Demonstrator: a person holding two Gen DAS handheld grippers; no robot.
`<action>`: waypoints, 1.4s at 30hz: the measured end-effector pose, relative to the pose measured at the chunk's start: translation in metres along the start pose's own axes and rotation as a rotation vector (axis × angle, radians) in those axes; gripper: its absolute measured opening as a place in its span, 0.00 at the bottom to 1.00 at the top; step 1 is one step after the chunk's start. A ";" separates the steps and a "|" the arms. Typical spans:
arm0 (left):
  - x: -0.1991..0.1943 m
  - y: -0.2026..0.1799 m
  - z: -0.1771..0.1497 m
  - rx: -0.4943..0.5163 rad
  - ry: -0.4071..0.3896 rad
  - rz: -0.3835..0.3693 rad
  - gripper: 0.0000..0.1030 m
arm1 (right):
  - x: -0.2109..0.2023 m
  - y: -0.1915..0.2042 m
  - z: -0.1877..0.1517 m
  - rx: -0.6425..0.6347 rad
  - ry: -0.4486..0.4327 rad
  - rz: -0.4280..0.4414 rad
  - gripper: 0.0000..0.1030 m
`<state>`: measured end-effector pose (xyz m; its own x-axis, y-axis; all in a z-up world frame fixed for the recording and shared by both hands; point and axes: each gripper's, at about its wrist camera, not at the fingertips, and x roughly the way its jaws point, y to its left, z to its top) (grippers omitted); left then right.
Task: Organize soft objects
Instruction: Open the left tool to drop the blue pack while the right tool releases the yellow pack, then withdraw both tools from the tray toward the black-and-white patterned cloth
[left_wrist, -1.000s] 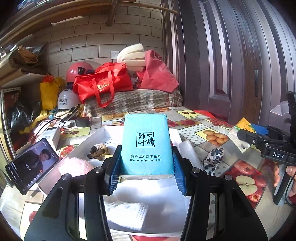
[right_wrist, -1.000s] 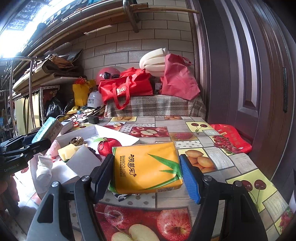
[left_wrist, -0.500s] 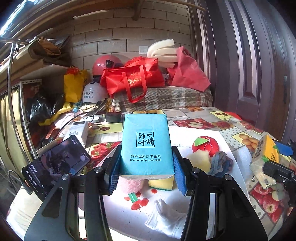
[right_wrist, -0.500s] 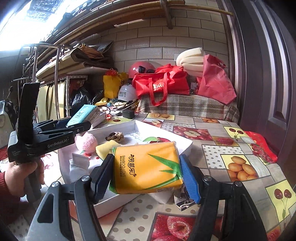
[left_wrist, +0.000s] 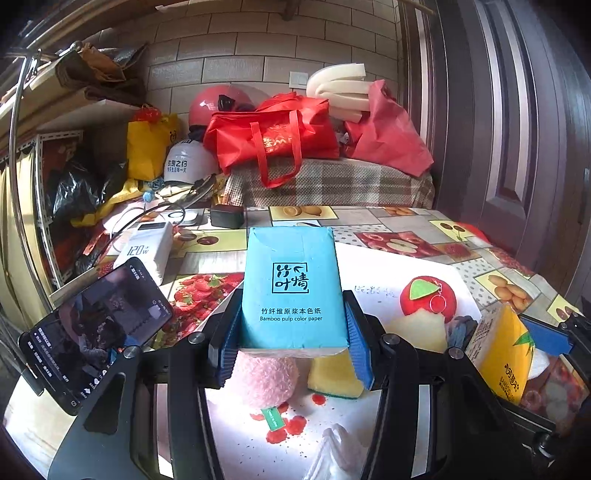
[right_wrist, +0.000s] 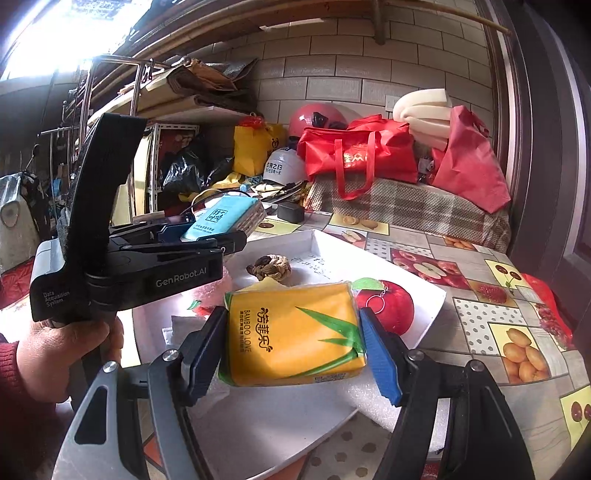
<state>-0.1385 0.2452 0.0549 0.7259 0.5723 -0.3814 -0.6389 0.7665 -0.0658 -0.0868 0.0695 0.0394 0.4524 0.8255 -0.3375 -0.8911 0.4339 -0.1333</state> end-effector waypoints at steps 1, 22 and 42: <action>0.001 0.000 0.001 0.000 0.001 -0.001 0.49 | 0.003 -0.001 0.001 0.007 0.008 -0.003 0.69; -0.005 0.004 -0.001 -0.015 -0.034 0.061 1.00 | 0.009 0.003 0.005 -0.008 0.019 -0.040 1.00; -0.008 0.003 0.002 -0.008 -0.058 0.072 1.00 | -0.003 0.005 0.005 -0.006 -0.048 -0.062 1.00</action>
<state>-0.1460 0.2438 0.0596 0.6917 0.6417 -0.3313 -0.6916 0.7207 -0.0479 -0.0923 0.0710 0.0440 0.5082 0.8134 -0.2831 -0.8612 0.4830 -0.1581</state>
